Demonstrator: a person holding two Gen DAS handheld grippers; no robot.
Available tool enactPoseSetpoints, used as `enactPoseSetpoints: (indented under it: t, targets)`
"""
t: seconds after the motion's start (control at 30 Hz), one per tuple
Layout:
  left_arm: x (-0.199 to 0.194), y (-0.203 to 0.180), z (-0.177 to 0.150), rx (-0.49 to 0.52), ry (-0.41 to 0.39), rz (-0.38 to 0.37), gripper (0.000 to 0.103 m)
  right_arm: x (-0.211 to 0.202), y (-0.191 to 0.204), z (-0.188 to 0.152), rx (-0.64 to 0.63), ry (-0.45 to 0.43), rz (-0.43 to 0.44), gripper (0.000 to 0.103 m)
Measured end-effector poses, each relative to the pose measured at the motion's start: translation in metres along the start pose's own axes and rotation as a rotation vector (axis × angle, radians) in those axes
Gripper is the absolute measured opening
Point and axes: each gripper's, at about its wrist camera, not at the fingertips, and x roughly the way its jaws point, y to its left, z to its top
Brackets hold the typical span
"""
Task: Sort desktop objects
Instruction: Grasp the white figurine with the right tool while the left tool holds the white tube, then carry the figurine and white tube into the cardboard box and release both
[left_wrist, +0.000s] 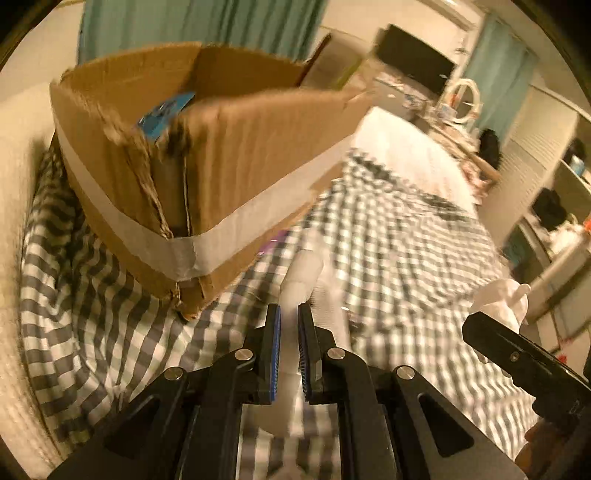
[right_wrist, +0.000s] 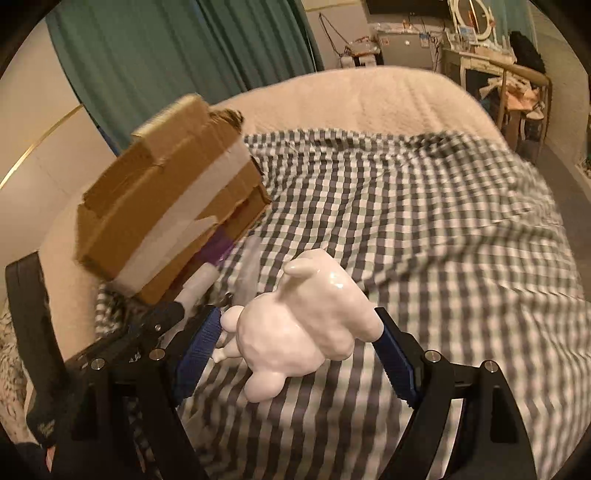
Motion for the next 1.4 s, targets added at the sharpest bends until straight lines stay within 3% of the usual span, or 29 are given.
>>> enactPoseSetpoints:
  t: [0.17, 0.4, 0.63, 0.87, 1.1, 1.27, 1.37, 1.4]
  targets:
    - [-0.046, 0.0, 0.001, 0.004, -0.057, -0.157, 0.009, -0.046, 0.022, -0.007, -0.048, -0.08, -0.016, 0.081]
    - [-0.094, -0.006, 0.021, 0.022, -0.113, -0.244, 0.009, -0.091, 0.067, 0.002, -0.103, -0.156, -0.005, 0.081]
    - [-0.132, 0.02, 0.082, -0.005, -0.212, -0.216, 0.009, -0.099, 0.118, 0.023, -0.175, -0.211, 0.072, 0.081]
    - [-0.122, 0.077, 0.139, -0.075, -0.292, -0.109, 0.009, -0.052, 0.162, 0.065, -0.226, -0.193, 0.114, 0.082]
    - [-0.073, 0.109, 0.162, -0.059, -0.238, -0.008, 0.009, 0.024, 0.174, 0.102, -0.178, -0.151, 0.151, 0.082]
    - [-0.045, 0.115, 0.168, -0.022, -0.213, 0.033, 0.009, 0.063, 0.17, 0.104, -0.159, -0.097, 0.166, 0.083]
    - [-0.034, 0.118, 0.172, -0.004, -0.215, 0.046, 0.019, 0.071, 0.169, 0.101, -0.172, -0.124, 0.133, 0.089]
    - [-0.033, 0.118, 0.173, -0.001, -0.214, 0.045, 0.035, 0.068, 0.167, 0.101, -0.167, -0.138, 0.133, 0.09]
